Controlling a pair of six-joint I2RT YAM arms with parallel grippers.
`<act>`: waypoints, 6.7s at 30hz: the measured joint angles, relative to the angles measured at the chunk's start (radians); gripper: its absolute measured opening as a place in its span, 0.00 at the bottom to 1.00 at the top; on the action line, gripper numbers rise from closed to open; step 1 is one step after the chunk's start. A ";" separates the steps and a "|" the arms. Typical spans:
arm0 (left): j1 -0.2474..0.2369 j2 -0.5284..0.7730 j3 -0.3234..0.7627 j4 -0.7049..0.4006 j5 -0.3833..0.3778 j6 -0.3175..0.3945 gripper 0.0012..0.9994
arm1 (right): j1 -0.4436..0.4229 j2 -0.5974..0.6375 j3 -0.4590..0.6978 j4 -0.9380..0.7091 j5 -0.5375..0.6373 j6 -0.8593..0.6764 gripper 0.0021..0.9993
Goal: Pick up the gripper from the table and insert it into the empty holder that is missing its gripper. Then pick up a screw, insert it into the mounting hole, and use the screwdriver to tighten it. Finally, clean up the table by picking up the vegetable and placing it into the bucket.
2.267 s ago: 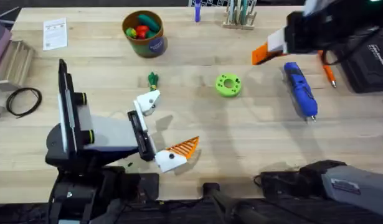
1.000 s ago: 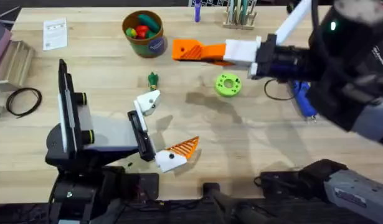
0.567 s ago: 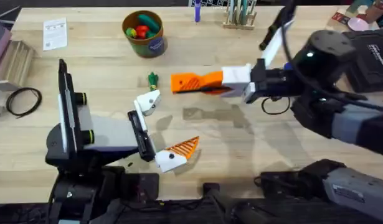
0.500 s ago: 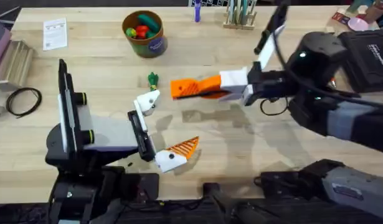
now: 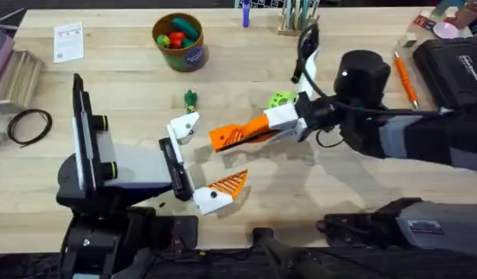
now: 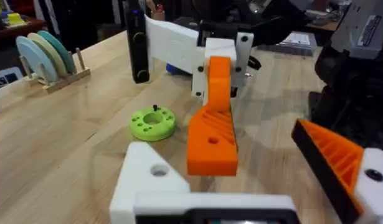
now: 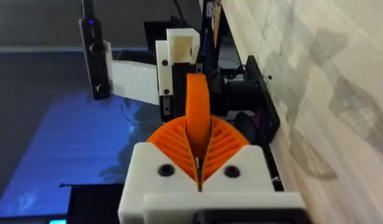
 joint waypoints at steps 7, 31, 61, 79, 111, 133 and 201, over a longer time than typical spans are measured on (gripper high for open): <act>0.000 0.000 0.000 0.000 0.000 0.000 0.99 | 0.028 0.030 0.055 0.030 -0.024 0.000 0.01; 0.000 0.000 0.000 0.000 0.000 0.000 0.99 | 0.046 0.105 0.069 0.158 -0.020 0.132 0.01; 0.004 0.000 -0.001 0.001 -0.001 0.000 0.99 | 0.089 0.155 0.070 0.263 0.030 0.136 0.01; 0.006 0.000 -0.001 0.001 -0.006 0.003 0.99 | 0.100 0.155 0.070 0.327 0.066 0.147 0.01; 0.016 0.000 -0.002 0.009 -0.048 0.006 0.99 | 0.132 0.173 0.080 0.347 0.146 0.150 0.01; 0.016 0.000 -0.002 0.010 -0.046 0.014 0.99 | 0.177 0.232 0.165 0.332 0.177 0.188 0.01; 0.008 0.000 -0.003 0.004 0.000 0.013 0.99 | -0.099 -0.210 0.448 -1.127 0.624 -0.513 0.83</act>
